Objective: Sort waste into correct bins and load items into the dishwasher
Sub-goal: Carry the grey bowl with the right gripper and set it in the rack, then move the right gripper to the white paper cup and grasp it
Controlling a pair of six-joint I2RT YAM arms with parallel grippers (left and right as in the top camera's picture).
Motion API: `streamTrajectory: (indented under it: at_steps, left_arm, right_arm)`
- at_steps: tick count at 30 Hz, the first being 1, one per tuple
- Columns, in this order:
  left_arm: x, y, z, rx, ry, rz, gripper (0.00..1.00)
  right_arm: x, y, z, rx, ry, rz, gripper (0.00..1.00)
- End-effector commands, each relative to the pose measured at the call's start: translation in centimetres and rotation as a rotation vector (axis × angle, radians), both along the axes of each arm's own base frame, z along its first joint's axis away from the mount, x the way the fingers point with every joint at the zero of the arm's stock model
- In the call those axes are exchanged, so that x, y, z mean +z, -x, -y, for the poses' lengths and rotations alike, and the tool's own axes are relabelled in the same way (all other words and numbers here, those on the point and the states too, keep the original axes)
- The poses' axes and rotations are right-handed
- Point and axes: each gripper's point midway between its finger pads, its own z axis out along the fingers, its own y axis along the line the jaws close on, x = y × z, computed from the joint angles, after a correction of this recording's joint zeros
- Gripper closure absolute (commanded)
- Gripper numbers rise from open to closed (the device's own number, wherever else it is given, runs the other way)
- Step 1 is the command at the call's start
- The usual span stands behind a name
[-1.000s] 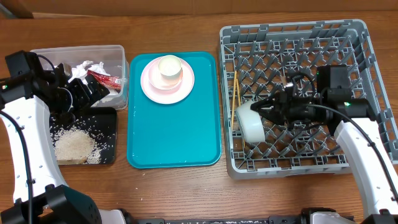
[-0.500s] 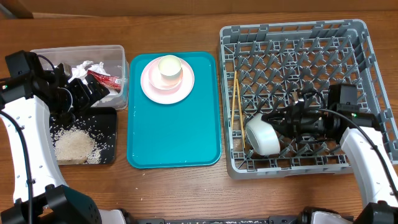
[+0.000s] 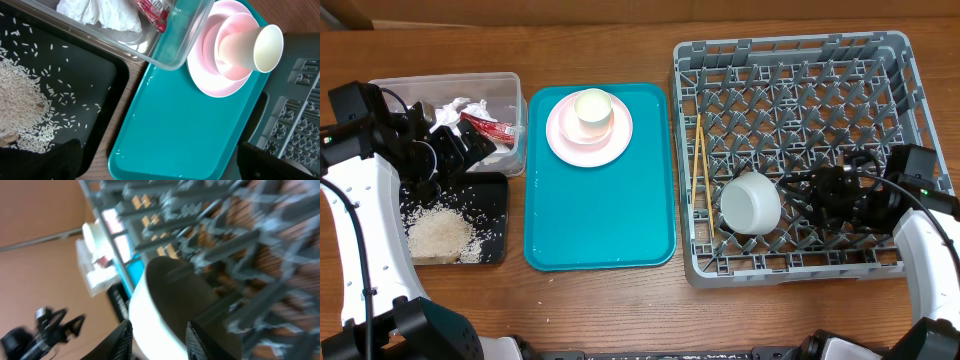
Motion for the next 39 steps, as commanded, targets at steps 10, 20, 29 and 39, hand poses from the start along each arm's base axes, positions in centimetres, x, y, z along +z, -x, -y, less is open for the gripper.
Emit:
streamTrajectory:
  at_steps: [10,20,29,39]
  left_arm:
    - [1.3,-0.3,0.0,-0.014,-0.025,0.042,0.00]
    - [1.3,-0.3,0.0,-0.014,-0.025,0.042,0.00]
    - [1.2,-0.3,0.0,-0.015,-0.024,0.042,0.00]
    - [1.3,-0.3,0.0,-0.015,-0.025,0.042,0.00]
  right_arm:
    - [10.3,-5.7,5.8,-0.099,0.439,0.217,0.55]
    - [22.4,-9.7,-5.7,0.150,0.726,0.631,0.37]
    - [13.2,-13.4,-22.1,0.533,0.865,0.737,0.36]
    - [1.9,-18.4,-32.4,0.741,0.976,0.953,0.34]
